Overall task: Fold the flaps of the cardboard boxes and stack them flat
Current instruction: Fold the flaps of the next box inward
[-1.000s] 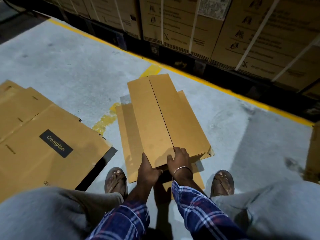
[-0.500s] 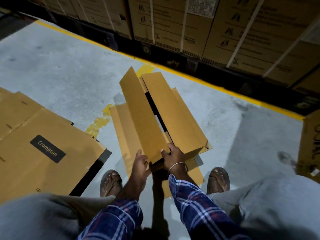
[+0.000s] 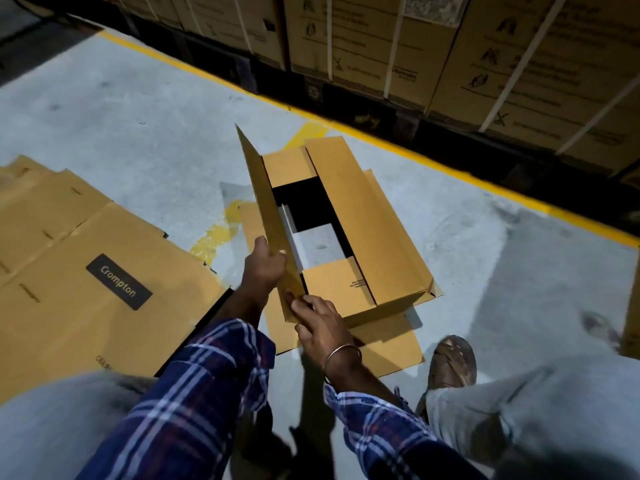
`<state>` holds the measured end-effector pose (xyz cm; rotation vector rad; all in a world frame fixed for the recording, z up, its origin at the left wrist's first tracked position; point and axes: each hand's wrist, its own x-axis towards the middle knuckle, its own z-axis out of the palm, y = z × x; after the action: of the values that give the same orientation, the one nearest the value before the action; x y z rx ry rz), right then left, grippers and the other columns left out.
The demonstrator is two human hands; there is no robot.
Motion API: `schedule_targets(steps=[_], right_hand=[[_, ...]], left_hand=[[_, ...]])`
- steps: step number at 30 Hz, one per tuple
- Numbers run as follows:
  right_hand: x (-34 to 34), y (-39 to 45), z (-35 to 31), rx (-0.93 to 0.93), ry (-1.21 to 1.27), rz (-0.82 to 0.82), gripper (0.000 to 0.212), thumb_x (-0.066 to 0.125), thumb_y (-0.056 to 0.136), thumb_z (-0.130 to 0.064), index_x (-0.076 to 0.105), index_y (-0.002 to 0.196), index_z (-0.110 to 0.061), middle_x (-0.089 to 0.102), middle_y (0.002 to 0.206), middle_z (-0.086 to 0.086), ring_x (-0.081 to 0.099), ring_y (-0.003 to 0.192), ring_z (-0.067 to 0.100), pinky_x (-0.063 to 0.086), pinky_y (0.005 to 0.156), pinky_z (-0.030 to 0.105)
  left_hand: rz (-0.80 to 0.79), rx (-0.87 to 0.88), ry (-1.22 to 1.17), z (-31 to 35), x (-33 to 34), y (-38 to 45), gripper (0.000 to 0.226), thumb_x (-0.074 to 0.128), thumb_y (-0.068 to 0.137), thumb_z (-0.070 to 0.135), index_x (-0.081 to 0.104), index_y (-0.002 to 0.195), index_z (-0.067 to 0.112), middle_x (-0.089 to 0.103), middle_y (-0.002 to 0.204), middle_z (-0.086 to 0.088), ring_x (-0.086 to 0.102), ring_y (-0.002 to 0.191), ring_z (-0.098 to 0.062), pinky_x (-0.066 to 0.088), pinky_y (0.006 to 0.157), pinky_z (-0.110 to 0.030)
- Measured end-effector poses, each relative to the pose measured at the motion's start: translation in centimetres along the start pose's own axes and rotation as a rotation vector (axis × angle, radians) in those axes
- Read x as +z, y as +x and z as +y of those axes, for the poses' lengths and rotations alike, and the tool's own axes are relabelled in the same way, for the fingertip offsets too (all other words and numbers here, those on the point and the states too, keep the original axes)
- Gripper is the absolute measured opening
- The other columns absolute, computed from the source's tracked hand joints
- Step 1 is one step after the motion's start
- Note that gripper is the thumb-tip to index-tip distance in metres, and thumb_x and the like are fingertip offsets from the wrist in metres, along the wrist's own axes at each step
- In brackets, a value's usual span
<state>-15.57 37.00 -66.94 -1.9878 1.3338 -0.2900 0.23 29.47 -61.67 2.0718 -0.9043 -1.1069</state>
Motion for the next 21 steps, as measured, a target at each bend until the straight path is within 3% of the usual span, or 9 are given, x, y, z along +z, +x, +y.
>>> schedule_targets(steps=[2, 4, 7, 10, 12, 14, 16, 18, 21], right_hand=[[-0.9, 0.3, 0.0, -0.014, -0.021, -0.042, 0.056, 0.056, 0.093, -0.015, 0.054, 0.143, -0.041, 0.038, 0.154, -0.006, 0.030, 0.140, 0.018, 0.033, 0.117, 0.041], [-2.5, 0.7, 0.7, -0.001, -0.031, -0.016, 0.061, 0.056, 0.091, -0.010, 0.055, 0.139, -0.048, 0.037, 0.154, -0.010, 0.027, 0.141, 0.015, 0.030, 0.114, 0.036], [-5.9, 2.5, 3.9, 0.186, -0.072, 0.285, 0.055, 0.062, 0.091, -0.015, 0.057, 0.139, -0.041, 0.043, 0.149, -0.004, 0.034, 0.138, 0.020, 0.039, 0.111, 0.043], [-9.8, 4.2, 8.6, 0.425, -0.128, 0.469, 0.057, 0.066, 0.090, -0.025, 0.054, 0.145, -0.024, 0.043, 0.151, 0.014, 0.035, 0.139, 0.035, 0.039, 0.110, 0.052], [-12.0, 5.0, 11.4, 0.635, -0.077, 0.415, 0.071, 0.069, 0.090, -0.040, 0.042, 0.153, -0.020, 0.034, 0.158, 0.018, 0.026, 0.147, 0.036, 0.030, 0.117, 0.051], [-13.0, 5.4, 13.6, 0.791, -0.015, 0.268, 0.089, 0.067, 0.088, -0.057, 0.028, 0.159, -0.021, 0.027, 0.163, 0.016, 0.022, 0.151, 0.035, 0.025, 0.121, 0.051], [-13.0, 5.7, 14.7, 0.863, 0.088, 0.106, 0.100, 0.063, 0.085, -0.070, 0.020, 0.161, -0.021, 0.029, 0.163, 0.015, 0.031, 0.148, 0.037, 0.030, 0.118, 0.053], [-12.5, 5.8, 14.8, 0.888, 0.159, -0.007, 0.106, 0.058, 0.082, -0.079, 0.018, 0.161, -0.020, 0.030, 0.163, 0.014, 0.036, 0.144, 0.039, 0.034, 0.116, 0.053], [-11.2, 5.8, 13.8, 0.885, 0.124, -0.013, 0.112, 0.053, 0.079, -0.085, 0.017, 0.161, -0.018, 0.032, 0.161, 0.015, 0.040, 0.142, 0.039, 0.038, 0.109, 0.051]], left_hand=[[0.081, -0.004, 0.127, -1.4, 0.1, 0.1, 0.010, 0.046, 0.104, 0.018, 0.043, 0.107, 0.009, 0.059, 0.102, -0.019, 0.053, 0.080, -0.027, 0.044, 0.068, -0.037], [0.164, -0.052, 0.155, -2.8, 0.0, 0.0, 0.018, 0.043, 0.106, 0.019, 0.044, 0.118, 0.005, 0.060, 0.110, -0.021, 0.057, 0.093, -0.034, 0.046, 0.076, -0.042], [0.225, -0.165, 0.198, -4.5, 0.0, -0.4, 0.049, 0.047, 0.108, 0.020, 0.030, 0.152, 0.006, 0.055, 0.137, -0.029, 0.056, 0.121, -0.045, 0.046, 0.088, -0.044], [0.253, -0.183, 0.392, -6.7, 0.5, -0.6, 0.091, 0.065, 0.099, 0.020, 0.001, 0.163, 0.017, 0.036, 0.150, -0.030, 0.047, 0.131, -0.045, 0.048, 0.097, -0.046], [0.261, -0.168, 0.658, -7.8, 1.2, -0.6, 0.092, 0.072, 0.091, 0.022, 0.012, 0.161, 0.021, 0.018, 0.157, -0.025, 0.028, 0.142, -0.043, 0.041, 0.110, -0.055], [0.206, -0.115, 0.791, -8.5, 2.1, -0.3, 0.082, 0.069, 0.091, 0.025, 0.023, 0.158, 0.018, 0.008, 0.163, -0.022, 0.015, 0.150, -0.041, 0.033, 0.117, -0.054], [0.097, -0.102, 0.708, -9.3, 3.2, 0.6, 0.084, 0.063, 0.097, 0.043, 0.019, 0.161, 0.011, 0.003, 0.167, -0.023, 0.009, 0.154, -0.042, 0.029, 0.121, -0.054], [-0.020, -0.179, 0.459, -9.7, 3.9, 1.6, 0.094, 0.053, 0.095, 0.066, 0.019, 0.161, 0.009, 0.002, 0.168, -0.024, 0.011, 0.154, -0.044, 0.027, 0.121, -0.056], [-0.147, -0.299, 0.084, -9.7, 4.8, 2.6, 0.105, 0.046, 0.085, 0.085, 0.030, 0.159, 0.012, 0.025, 0.166, -0.017, 0.031, 0.148, -0.038, 0.030, 0.120, -0.052]])
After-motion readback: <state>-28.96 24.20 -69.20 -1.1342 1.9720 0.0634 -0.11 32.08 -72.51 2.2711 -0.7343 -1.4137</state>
